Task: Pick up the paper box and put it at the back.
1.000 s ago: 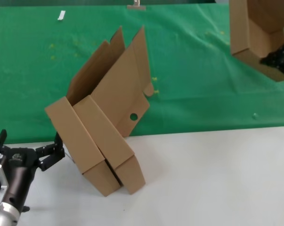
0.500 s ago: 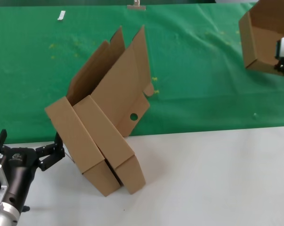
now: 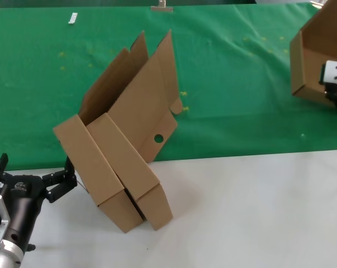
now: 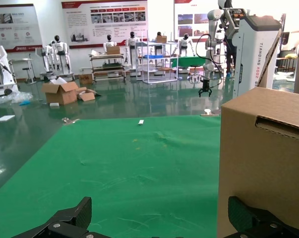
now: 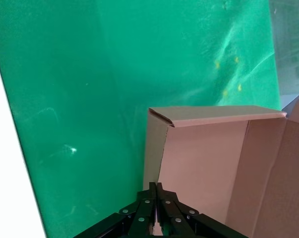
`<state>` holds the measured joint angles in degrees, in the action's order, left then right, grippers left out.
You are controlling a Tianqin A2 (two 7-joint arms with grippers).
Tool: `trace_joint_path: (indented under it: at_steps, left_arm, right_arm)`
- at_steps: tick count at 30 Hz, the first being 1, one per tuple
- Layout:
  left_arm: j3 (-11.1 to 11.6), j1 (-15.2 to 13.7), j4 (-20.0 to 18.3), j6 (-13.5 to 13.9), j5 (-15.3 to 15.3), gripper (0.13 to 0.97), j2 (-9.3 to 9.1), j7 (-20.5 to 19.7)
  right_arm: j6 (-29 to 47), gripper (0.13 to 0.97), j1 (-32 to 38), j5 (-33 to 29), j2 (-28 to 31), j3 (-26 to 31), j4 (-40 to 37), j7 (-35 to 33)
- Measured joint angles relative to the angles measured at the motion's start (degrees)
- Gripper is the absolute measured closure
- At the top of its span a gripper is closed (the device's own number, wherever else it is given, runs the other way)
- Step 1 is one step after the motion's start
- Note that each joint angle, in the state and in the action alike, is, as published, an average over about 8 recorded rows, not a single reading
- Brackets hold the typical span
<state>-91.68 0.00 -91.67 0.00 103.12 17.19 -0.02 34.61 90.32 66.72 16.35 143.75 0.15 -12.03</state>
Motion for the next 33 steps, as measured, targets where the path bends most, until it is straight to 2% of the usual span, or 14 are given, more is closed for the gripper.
trace_joint_path:
  at_steps: [7,16,25,33]
  left_arm:
    - [0.00,0.00,0.00,0.00,0.00,0.132,0.00,0.00]
    - [0.00,0.00,0.00,0.00,0.00,0.132,0.00,0.00]
    - [0.00,0.00,0.00,0.00,0.00,0.132,0.00,0.00]
    - [0.00,0.00,0.00,0.00,0.00,0.132,0.00,0.00]
  right_arm:
    - [-0.31,0.938,-1.04,-0.49,-0.19,-1.92,0.00,1.05]
    - [2.47,0.879,-1.89,1.00,0.06,-5.79,0.04,-0.57]
    - [7.41,0.755,-1.16,3.14,3.00,-10.13,0.09,-3.14]
    - [16.98,0.567,4.03,7.67,11.07,-16.11,0.33,-5.39]
